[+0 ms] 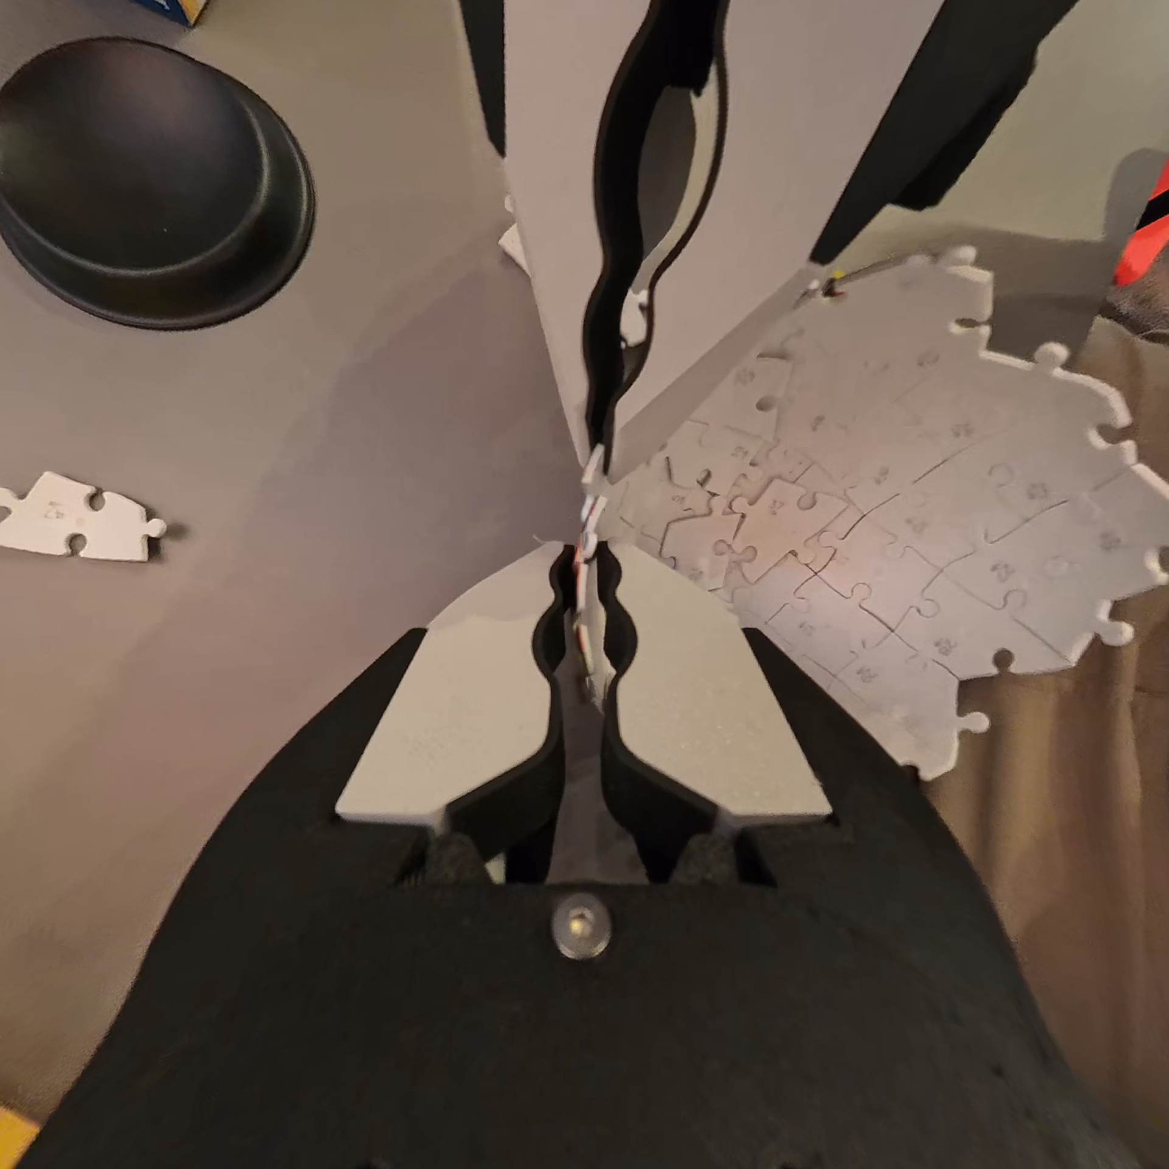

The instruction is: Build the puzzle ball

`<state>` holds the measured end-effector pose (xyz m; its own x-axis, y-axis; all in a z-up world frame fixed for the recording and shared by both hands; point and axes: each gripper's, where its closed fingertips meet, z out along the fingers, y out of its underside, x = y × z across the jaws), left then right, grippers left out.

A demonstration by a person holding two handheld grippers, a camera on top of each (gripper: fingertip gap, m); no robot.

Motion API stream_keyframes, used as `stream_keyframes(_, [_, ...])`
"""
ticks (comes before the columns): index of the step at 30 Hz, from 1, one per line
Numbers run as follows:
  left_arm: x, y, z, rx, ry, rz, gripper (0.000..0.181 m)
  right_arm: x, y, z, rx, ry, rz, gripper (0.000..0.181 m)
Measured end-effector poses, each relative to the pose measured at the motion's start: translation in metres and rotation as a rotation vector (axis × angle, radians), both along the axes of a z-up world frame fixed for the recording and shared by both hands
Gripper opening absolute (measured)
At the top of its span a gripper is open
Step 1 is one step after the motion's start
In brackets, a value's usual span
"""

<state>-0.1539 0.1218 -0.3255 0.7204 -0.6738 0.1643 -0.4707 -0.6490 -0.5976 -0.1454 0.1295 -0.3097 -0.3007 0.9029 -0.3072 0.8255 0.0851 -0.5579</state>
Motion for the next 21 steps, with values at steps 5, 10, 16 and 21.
stream_keyframes(5, [0.0005,-0.0006,-0.001,-0.017,-0.037,0.001,0.006,0.0004,-0.0004,-0.0006,0.041,0.021,0.034,0.0])
stream_keyframes(10, [0.0017,-0.0014,0.0,-0.042,-0.111,0.009,0.004,0.001,-0.0014,0.0002,0.104,0.045,0.076,0.0])
stream_keyframes(16, [0.0017,-0.001,-0.0021,-0.095,-0.175,0.039,0.005,0.0005,-0.002,-0.0015,0.214,0.05,0.12,0.0])
stream_keyframes(21, [0.0018,-0.0019,-0.0038,-0.123,-0.172,0.051,0.005,0.0002,-0.0023,-0.003,0.22,0.042,0.119,0.0])
